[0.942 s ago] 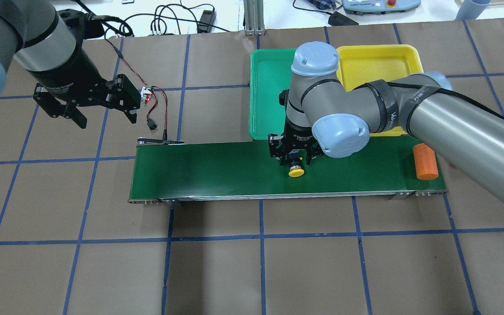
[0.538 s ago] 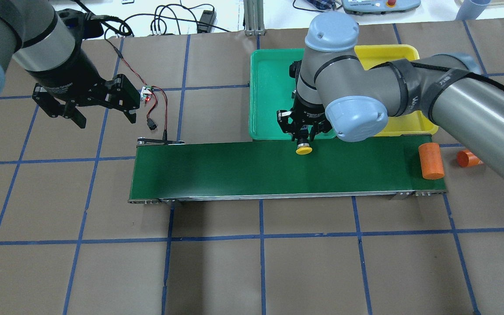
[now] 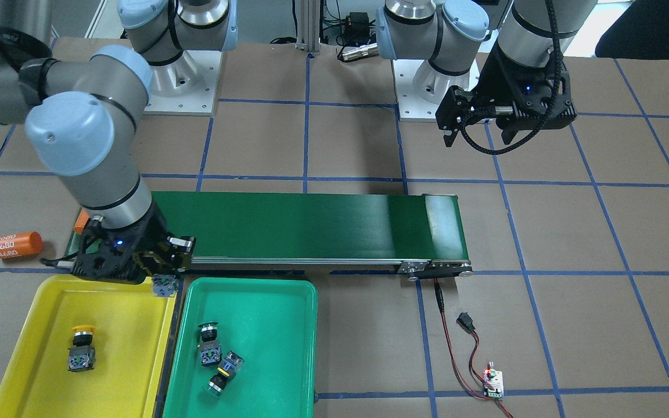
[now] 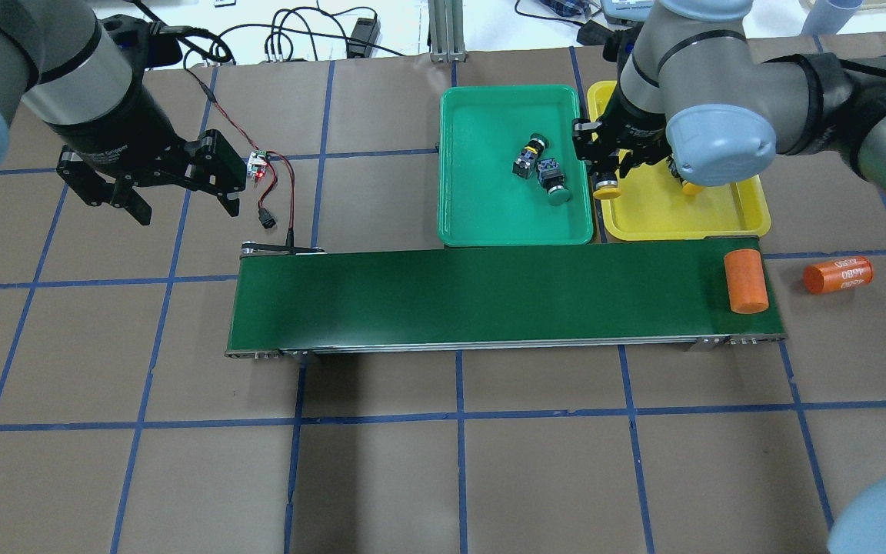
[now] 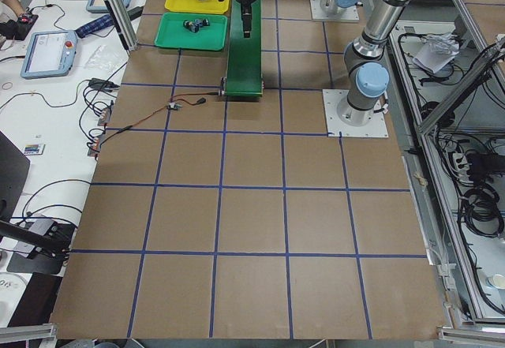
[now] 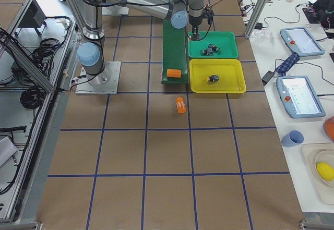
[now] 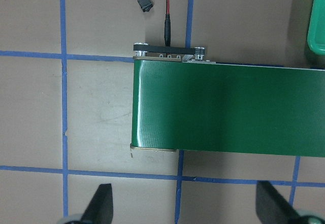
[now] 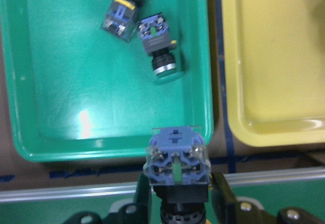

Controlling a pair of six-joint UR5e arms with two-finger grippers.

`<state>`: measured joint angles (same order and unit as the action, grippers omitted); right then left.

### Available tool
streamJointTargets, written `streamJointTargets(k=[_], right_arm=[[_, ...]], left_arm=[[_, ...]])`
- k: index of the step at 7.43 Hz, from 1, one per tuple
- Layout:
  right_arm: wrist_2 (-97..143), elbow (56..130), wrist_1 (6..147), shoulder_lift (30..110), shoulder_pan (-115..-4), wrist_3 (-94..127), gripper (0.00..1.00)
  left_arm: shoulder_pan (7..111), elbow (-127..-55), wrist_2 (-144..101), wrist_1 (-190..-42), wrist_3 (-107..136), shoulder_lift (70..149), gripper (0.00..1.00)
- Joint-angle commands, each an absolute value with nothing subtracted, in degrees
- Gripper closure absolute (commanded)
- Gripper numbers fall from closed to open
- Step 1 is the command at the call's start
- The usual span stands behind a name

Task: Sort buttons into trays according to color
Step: 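Lift the yellow button into the yellow tray and open the right gripper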

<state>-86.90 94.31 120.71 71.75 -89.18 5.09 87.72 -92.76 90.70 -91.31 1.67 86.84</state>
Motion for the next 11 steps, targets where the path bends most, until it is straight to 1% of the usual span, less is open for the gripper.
streamJointTargets(k=[1,2,3,6,7,8,11], right_arm=[[-87.1,88.2,123.8,65.5,-85.7,-0.3,1.00],[-86.9,86.3,124.7,62.4,-85.4,-0.4,1.00],[-87.1,86.0,127.9,59.8,-85.3,-1.7,1.00],[-87.0,86.0,130.7,57.6,-82.9,-4.4,1.00],[-86.3,86.5,130.5,57.3,-81.7,-5.1,0.68],[-86.4,86.6,130.0,57.4,-81.6,-4.7,0.01],[-86.4,86.5,129.7,58.1,-81.6,-4.7,0.00]], left_arm=[[87.7,-92.8,90.7,-91.3,1.7,86.8,0.00],[87.7,-92.8,90.7,-91.3,1.7,86.8,0.00],[87.7,-92.8,90.7,-91.3,1.7,86.8,0.00],[87.7,-92.8,90.7,-91.3,1.7,86.8,0.00],[87.7,-92.8,90.7,-91.3,1.7,86.8,0.00],[87.7,-92.8,90.7,-91.3,1.7,86.8,0.00],[87.7,-92.8,90.7,-91.3,1.7,86.8,0.00]])
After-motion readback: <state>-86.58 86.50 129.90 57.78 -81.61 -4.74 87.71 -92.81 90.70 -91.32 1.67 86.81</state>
